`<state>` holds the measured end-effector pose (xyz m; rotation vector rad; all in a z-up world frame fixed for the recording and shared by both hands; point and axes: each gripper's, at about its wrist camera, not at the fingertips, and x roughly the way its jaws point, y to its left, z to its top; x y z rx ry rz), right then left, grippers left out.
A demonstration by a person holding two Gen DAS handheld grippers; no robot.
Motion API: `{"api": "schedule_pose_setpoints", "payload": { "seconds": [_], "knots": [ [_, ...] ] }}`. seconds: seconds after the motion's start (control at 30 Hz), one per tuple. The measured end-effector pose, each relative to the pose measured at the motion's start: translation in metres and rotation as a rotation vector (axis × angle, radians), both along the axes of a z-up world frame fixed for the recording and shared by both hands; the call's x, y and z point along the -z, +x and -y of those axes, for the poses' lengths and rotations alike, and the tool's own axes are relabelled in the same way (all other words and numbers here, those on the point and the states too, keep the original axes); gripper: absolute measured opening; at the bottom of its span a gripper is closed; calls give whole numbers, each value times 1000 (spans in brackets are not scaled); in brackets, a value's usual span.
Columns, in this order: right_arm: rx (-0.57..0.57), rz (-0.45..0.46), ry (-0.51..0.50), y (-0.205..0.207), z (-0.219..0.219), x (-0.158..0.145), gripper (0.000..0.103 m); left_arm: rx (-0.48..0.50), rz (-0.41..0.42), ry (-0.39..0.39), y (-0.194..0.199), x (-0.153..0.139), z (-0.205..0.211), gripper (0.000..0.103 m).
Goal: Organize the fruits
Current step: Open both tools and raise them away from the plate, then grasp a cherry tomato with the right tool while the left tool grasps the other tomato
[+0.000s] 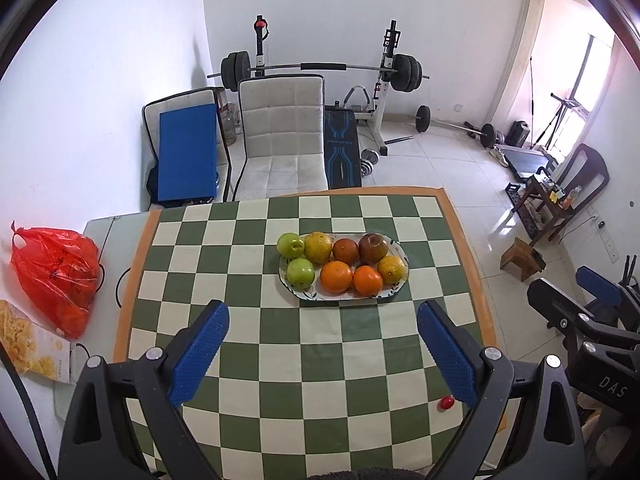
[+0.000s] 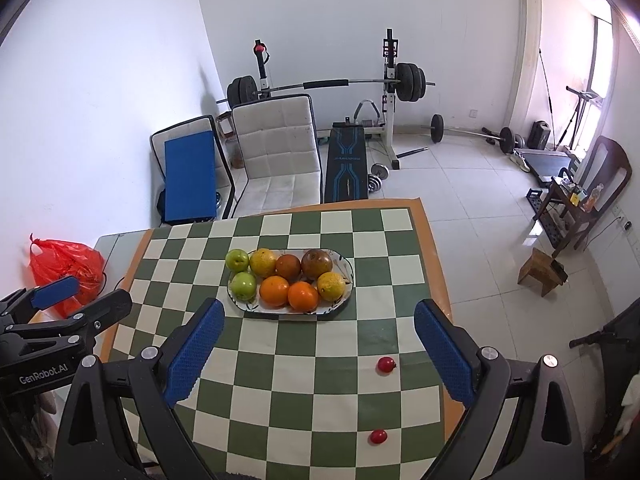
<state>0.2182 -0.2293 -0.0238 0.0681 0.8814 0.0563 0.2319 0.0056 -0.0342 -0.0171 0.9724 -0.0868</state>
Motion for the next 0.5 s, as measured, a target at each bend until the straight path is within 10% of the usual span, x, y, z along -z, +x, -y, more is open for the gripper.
{"api": "schedule_pose_setpoints", "payload": {
  "seconds": [0.27,0.5],
  "knots": [
    [1,-11,98,-6,10,11,99,-17,-10,-12,-8,3,-2,96],
    [111,-206,139,13,65,105,101,4,-86,41,9,46,16,100]
  ]
}}
